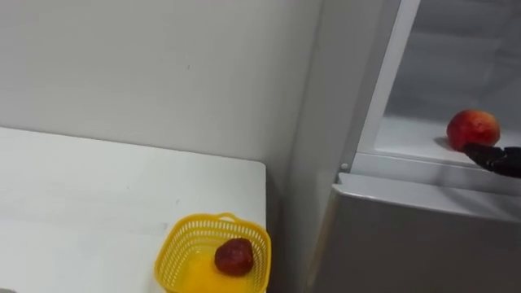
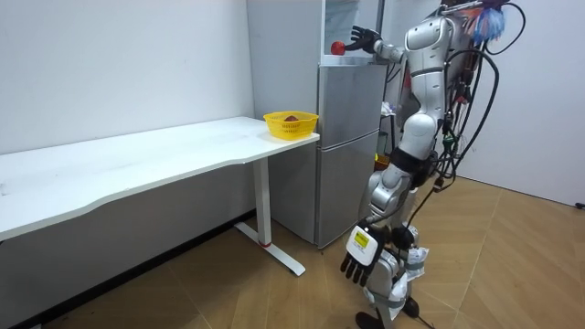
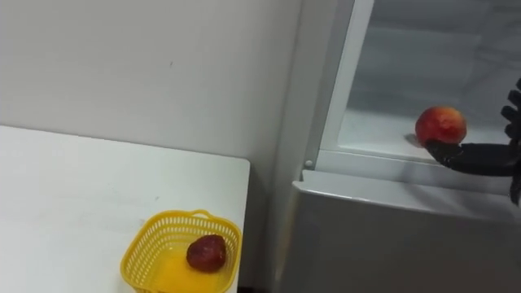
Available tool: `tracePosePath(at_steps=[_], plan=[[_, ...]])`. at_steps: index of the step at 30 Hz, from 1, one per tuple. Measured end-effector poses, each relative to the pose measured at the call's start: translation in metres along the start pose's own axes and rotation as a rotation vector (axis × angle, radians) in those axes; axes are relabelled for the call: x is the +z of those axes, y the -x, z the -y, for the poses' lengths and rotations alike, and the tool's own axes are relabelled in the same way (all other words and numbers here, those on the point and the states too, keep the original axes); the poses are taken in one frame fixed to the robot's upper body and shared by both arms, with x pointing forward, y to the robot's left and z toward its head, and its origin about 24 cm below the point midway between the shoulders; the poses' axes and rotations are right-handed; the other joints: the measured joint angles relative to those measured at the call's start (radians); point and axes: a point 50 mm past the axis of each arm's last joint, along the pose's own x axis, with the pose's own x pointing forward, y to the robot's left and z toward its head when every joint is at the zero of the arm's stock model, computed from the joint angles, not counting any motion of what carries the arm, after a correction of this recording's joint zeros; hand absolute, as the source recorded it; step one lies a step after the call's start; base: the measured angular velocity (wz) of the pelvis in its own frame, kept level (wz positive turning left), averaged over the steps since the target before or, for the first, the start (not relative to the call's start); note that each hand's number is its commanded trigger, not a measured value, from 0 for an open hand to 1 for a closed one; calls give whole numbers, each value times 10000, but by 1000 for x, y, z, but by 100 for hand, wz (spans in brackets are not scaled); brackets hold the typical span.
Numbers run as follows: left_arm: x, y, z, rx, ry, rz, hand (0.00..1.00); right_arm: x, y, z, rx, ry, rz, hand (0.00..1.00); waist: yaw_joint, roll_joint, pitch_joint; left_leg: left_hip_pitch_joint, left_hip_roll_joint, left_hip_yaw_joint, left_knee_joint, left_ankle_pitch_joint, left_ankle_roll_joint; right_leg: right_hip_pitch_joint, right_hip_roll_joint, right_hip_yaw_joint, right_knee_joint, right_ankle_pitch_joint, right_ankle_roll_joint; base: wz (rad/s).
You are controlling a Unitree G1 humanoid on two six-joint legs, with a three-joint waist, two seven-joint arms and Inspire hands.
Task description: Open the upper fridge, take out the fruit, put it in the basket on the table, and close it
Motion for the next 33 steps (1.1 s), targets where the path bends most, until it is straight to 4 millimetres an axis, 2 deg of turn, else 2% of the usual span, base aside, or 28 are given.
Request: tracePosePath(at_steps=[6,20,26,33], plan=[[-2,0,0,2,15,-160,0,3,-9,5,-349,69,-138,0,-78,-39,51,-13,-75,-154,4,0,-1,57,3,-63,-27,0,-1,5],[-3,0,0,-80,-23,-224,0,5,-13,-4,4,156,-284,0,-97,-39,41,-15,-96,-275,-1,1,1,71,-7,-176,-33,-1,4,1],[-5,1,1,-89,-39,-262,0,6,-13,-7,361,177,-272,0,-9,96,-48,-9,-101,-283,3,1,1,69,-19,-171,-22,-1,3,0],[0,1,-2,-49,-59,-34,0,8,-14,-7,627,646,-235,0,171,100,-52,-88,-112,-289,-2,4,1,-70,-17,-159,-17,-2,3,0]])
